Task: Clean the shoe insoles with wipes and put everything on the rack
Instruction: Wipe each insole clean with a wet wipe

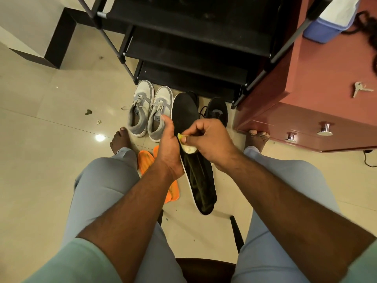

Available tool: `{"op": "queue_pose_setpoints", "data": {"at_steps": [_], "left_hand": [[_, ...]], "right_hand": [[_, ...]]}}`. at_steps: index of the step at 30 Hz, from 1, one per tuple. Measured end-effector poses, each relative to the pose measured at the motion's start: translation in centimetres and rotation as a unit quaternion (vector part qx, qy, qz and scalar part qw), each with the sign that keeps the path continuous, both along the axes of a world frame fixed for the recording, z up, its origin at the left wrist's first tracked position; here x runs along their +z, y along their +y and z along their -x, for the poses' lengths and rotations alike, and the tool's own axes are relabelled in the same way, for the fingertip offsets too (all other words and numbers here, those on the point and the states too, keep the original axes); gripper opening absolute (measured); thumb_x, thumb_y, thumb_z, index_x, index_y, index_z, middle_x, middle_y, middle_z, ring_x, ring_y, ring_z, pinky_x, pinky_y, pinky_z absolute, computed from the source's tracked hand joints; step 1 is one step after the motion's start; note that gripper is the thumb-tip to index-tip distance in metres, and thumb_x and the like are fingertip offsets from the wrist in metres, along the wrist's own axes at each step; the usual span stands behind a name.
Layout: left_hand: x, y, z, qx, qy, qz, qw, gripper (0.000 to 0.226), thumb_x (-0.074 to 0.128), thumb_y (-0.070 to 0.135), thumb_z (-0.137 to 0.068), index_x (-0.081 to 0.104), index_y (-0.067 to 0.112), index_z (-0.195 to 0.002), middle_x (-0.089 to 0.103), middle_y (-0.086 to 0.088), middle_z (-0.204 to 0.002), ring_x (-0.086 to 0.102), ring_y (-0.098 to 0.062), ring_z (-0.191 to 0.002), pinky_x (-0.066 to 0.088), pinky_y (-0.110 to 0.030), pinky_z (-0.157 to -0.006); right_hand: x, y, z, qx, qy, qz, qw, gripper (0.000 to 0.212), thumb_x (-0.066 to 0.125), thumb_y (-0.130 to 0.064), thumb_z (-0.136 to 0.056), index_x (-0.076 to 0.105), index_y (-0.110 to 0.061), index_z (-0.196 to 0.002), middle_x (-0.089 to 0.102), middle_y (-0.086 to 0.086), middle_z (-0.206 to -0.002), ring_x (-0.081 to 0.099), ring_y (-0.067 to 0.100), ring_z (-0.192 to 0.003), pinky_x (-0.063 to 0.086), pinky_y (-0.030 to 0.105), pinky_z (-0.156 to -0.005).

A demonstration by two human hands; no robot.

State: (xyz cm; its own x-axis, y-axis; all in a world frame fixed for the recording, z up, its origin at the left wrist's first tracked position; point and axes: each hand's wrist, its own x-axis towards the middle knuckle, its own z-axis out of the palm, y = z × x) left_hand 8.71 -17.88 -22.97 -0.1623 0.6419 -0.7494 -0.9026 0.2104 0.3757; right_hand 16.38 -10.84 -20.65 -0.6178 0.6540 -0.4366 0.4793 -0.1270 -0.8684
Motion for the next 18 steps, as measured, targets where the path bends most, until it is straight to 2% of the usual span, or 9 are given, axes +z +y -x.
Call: {"op": "queue_pose_setpoints", "data": {"at_steps": [3,5,6,9,11,13,15,17,18], "left_hand": [[-0.3,0.1,-0.3,-0.017,-0.003,-0.011,1.000,0.086,0.022,0.080,-0.088,0.067,0.015,-0.123,0.065,-0.020,-0.127,0.062,-0.035,-0.120,0.046,-0.052,-0.104],[-0.5,0.1,-0.3,-0.025,0.000,-0.012,1.000,0.086,0.023,0.081,-0.087,0.062,0.018,-0.130,0.062,-0.021,-0.131,0.058,-0.037,-0.124,0.041,-0.055,-0.109],[-0.5,0.1,-0.3,-0.021,0.000,-0.008,1.000,0.086,0.023,0.081,-0.088,0.066,0.017,-0.126,0.064,-0.020,-0.128,0.061,-0.036,-0.120,0.044,-0.054,-0.106],[-0.2,0.1,0.0,0.001,-0.006,-0.005,1.000,0.089,0.024,0.079,-0.089,0.082,0.010,-0.089,0.074,-0.017,-0.103,0.073,-0.028,-0.096,0.058,-0.040,-0.081],[-0.4,0.0,0.0,0.001,-0.007,-0.004,1.000,0.091,0.025,0.079,-0.089,0.081,0.008,-0.083,0.074,-0.018,-0.098,0.074,-0.027,-0.092,0.059,-0.038,-0.075],[-0.3,0.1,-0.3,-0.012,-0.002,-0.007,1.000,0.088,0.023,0.078,-0.090,0.079,0.010,-0.097,0.073,-0.019,-0.107,0.072,-0.029,-0.100,0.058,-0.041,-0.082],[-0.4,0.2,-0.5,-0.030,0.000,-0.017,0.999,0.085,0.019,0.078,-0.090,0.068,0.015,-0.119,0.067,-0.021,-0.122,0.065,-0.034,-0.115,0.053,-0.047,-0.096],[-0.5,0.2,-0.5,-0.039,0.003,-0.019,0.999,0.084,0.020,0.079,-0.089,0.060,0.018,-0.131,0.061,-0.023,-0.131,0.056,-0.038,-0.125,0.045,-0.051,-0.106],[-0.5,0.2,-0.6,-0.035,0.005,-0.020,0.999,0.083,0.023,0.078,-0.089,0.059,0.017,-0.132,0.061,-0.022,-0.132,0.056,-0.037,-0.126,0.045,-0.050,-0.107]], "right_hand": [[-1.1,1.7,-0.1,-0.005,-0.083,-0.133,0.988,0.019,0.069,-0.009,-0.083,0.063,-0.023,-0.072,0.060,-0.013,-0.073,0.061,0.006,-0.074,0.055,0.030,-0.069],[-1.4,2.2,0.1,-0.037,-0.100,-0.143,0.984,0.019,0.067,-0.009,-0.085,0.063,-0.023,-0.073,0.058,-0.014,-0.074,0.062,0.008,-0.074,0.058,0.036,-0.067],[-1.3,2.0,0.3,-0.043,-0.088,-0.130,0.987,0.018,0.069,-0.009,-0.083,0.063,-0.022,-0.073,0.059,-0.012,-0.074,0.062,0.008,-0.074,0.058,0.036,-0.068],[-0.3,0.3,0.8,-0.018,0.010,-0.038,0.999,0.014,0.075,-0.007,-0.077,0.068,-0.018,-0.072,0.066,-0.007,-0.072,0.063,0.007,-0.071,0.055,0.029,-0.072],[0.1,-0.1,0.7,-0.002,0.030,-0.032,0.999,0.014,0.076,-0.006,-0.076,0.069,-0.017,-0.072,0.066,-0.008,-0.071,0.063,0.005,-0.070,0.054,0.025,-0.071],[-0.6,0.8,0.4,0.002,-0.022,-0.101,0.995,0.012,0.072,-0.006,-0.079,0.069,-0.016,-0.075,0.065,-0.008,-0.074,0.062,0.005,-0.073,0.054,0.026,-0.072],[-1.3,2.1,0.1,-0.031,-0.071,-0.152,0.985,0.010,0.068,-0.006,-0.083,0.068,-0.015,-0.078,0.062,-0.007,-0.076,0.059,0.005,-0.074,0.053,0.027,-0.070],[-1.6,2.7,0.2,-0.081,-0.069,-0.148,0.983,0.010,0.069,-0.006,-0.082,0.068,-0.015,-0.078,0.061,-0.008,-0.075,0.058,0.002,-0.071,0.050,0.023,-0.067],[-1.4,2.4,0.3,-0.094,-0.051,-0.130,0.986,0.010,0.071,-0.007,-0.081,0.068,-0.016,-0.078,0.063,-0.009,-0.075,0.059,0.002,-0.071,0.049,0.021,-0.067]]}}
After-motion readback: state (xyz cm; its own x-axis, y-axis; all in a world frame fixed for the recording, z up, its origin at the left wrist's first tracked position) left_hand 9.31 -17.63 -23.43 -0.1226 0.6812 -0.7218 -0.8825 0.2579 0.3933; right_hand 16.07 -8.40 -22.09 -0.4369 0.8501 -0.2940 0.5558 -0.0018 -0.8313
